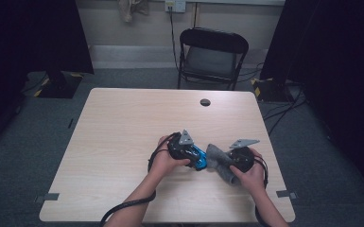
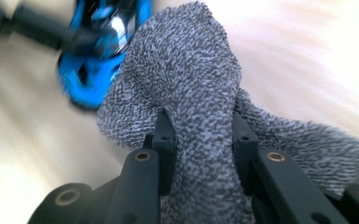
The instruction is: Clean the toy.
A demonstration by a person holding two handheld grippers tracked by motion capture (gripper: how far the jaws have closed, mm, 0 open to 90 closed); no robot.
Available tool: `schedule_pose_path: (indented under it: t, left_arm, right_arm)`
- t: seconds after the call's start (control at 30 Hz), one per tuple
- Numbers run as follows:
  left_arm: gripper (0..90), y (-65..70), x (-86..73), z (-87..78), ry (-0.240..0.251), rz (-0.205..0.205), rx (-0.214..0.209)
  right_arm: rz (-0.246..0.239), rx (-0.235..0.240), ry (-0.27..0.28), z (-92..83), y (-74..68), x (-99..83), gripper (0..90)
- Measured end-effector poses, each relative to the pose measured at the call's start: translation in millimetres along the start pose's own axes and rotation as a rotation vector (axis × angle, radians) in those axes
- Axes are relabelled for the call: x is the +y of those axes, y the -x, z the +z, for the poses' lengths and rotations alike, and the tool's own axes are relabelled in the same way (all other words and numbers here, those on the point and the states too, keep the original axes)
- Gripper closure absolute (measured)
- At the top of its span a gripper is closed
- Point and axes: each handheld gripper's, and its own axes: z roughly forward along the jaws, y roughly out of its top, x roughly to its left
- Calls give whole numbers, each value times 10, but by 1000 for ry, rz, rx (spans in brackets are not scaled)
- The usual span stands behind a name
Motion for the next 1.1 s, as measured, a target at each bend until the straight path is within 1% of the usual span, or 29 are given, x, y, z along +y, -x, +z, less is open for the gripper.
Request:
schedule_pose_path:
  t: [0.03, 0.07, 0.13, 0.2, 0.23, 0.33, 0.37, 0.43, 0.5, 0.57, 0.67, 0.93, 1.1]
  left_arm:
    - [150, 3, -2, 1, 3, 0, 0]
    - [150, 9, -9, 3, 11, -2, 5]
    - [150, 13, -21, 3, 20, -3, 5]
    - [150, 12, -28, 3, 27, -1, 6]
    - [150, 12, -28, 3, 26, 0, 6]
    - [151, 15, -19, 3, 19, -4, 7]
    - [151, 20, -18, 6, 19, -6, 8]
    - [151, 27, -16, 7, 17, -1, 12]
    - [150, 34, -12, 9, 14, 4, 12]
    - [150, 44, -5, 9, 5, 11, 13]
    - [154, 48, 1, 10, 1, 11, 16]
    - [154, 47, 4, 10, -1, 10, 15]
    - [155, 48, 3, 9, -2, 12, 15]
  right_arm:
    - [19, -18, 19, -33, 17, 4, 711]
    - [32, -27, 26, -54, 28, 8, 712]
    - [28, -30, -2, -37, 21, -2, 712]
    - [15, -38, -26, 11, -20, -22, 712]
    - [9, -30, -23, 49, -53, -37, 712]
    - [0, -24, -13, 84, -119, -38, 713]
    - [-8, -17, -16, 90, -144, -33, 713]
    - [-36, -18, -27, 89, -191, -22, 713]
    - [-52, -15, -37, 84, -227, -18, 714]
    - [-63, -10, -43, 81, -257, -20, 715]
    - [-76, -4, -47, 76, -295, -27, 715]
    - [-103, 46, -51, 48, -389, -62, 716]
    - [-126, 96, -58, 41, -455, -83, 717]
